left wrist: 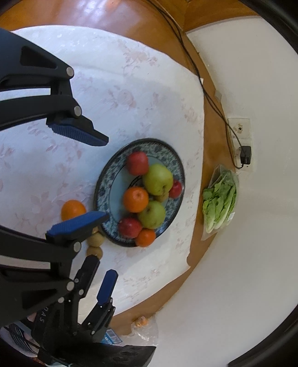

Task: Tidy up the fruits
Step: 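Withdraw both tools from the plate toward the remaining orange and kiwis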

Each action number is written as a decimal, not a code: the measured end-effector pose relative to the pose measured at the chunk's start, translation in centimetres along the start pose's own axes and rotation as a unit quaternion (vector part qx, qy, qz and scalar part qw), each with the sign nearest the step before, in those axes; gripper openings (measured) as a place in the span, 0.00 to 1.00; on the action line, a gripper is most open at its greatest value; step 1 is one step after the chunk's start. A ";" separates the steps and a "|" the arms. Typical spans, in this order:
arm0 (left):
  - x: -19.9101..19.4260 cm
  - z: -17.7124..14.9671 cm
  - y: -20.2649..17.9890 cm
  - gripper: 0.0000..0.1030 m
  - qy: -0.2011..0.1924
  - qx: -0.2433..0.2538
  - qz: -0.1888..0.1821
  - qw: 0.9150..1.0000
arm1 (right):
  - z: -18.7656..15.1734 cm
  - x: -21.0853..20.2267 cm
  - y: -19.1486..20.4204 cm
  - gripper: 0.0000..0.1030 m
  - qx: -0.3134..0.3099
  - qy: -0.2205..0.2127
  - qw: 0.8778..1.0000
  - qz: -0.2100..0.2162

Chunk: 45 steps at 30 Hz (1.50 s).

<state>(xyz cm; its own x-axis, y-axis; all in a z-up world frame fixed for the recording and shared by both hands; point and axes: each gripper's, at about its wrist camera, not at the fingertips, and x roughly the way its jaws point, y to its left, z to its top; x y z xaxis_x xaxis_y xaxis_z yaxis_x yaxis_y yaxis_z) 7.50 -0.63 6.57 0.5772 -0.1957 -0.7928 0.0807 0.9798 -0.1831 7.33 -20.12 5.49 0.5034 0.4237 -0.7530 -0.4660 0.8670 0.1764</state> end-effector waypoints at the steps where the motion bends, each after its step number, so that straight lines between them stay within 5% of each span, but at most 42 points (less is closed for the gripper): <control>1: 0.1 -0.3 -0.1 0.61 0.003 0.000 -0.002 1.000 | -0.1 0.0 -0.1 0.50 0.006 0.000 1.000 0.001; 45: 3.5 -3.7 -3.4 0.60 0.036 0.029 -0.017 0.999 | -2.0 2.1 -1.6 0.50 0.048 0.013 0.999 0.014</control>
<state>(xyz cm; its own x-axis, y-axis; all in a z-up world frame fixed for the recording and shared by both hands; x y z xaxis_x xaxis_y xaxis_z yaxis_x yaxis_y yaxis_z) 6.23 -4.83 2.28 0.5134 -0.2286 -0.8272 0.1474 0.9730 -0.1775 7.63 -21.13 2.36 0.4707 0.4429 -0.7631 -0.4078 0.8762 0.2569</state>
